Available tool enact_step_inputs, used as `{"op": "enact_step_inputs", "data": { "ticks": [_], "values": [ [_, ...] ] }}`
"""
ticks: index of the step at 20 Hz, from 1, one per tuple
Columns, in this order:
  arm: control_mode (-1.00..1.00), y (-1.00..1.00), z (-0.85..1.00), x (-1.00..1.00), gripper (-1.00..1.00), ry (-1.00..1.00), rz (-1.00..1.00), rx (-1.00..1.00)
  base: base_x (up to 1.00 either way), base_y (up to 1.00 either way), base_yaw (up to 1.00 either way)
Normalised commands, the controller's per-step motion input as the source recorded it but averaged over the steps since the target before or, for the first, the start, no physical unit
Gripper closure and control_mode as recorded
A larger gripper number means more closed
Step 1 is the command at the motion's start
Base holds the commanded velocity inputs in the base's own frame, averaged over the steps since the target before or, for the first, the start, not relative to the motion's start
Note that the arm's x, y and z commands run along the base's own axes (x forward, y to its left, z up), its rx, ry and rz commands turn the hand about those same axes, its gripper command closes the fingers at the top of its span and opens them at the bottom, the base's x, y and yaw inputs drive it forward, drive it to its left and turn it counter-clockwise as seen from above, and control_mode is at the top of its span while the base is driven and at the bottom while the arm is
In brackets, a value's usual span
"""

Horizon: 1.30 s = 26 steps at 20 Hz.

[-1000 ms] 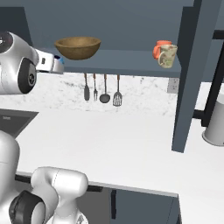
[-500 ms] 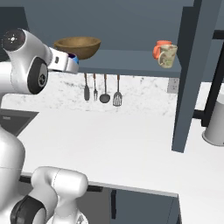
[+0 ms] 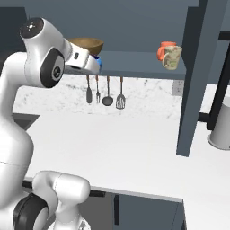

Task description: Gather all objects into one cabinet and sort the glasses and bowls to opposite sides.

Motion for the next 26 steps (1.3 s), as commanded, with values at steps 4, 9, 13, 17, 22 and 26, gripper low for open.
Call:
{"op": "enact_step_inputs", "data": {
  "ticks": [4, 9, 13, 17, 22, 26],
  "values": [
    [-1.00, -0.72, 0.00, 0.00, 1.00, 0.04, -0.10, 0.00, 0.00, 0.00, 0.00],
    [-1.00, -0.58, -0.03, 0.08, 1.00, 0.00, -0.02, 0.00, 0.00, 0.00, 0.00],
    [-1.00, -0.39, -0.16, 0.17, 1.00, 0.00, 0.00, 0.00, 0.00, 0.00, 0.00],
    [-1.00, -0.36, -0.17, 0.19, 1.00, 0.00, 0.00, 0.00, 0.00, 0.00, 0.00],
    [-1.00, -0.38, -0.07, 0.30, 1.00, 0.00, 0.00, 0.00, 0.00, 0.00, 0.00],
    [-1.00, -0.39, -0.01, 0.33, 1.00, 0.00, 0.00, 0.00, 0.00, 0.00, 0.00]
  ]
}}
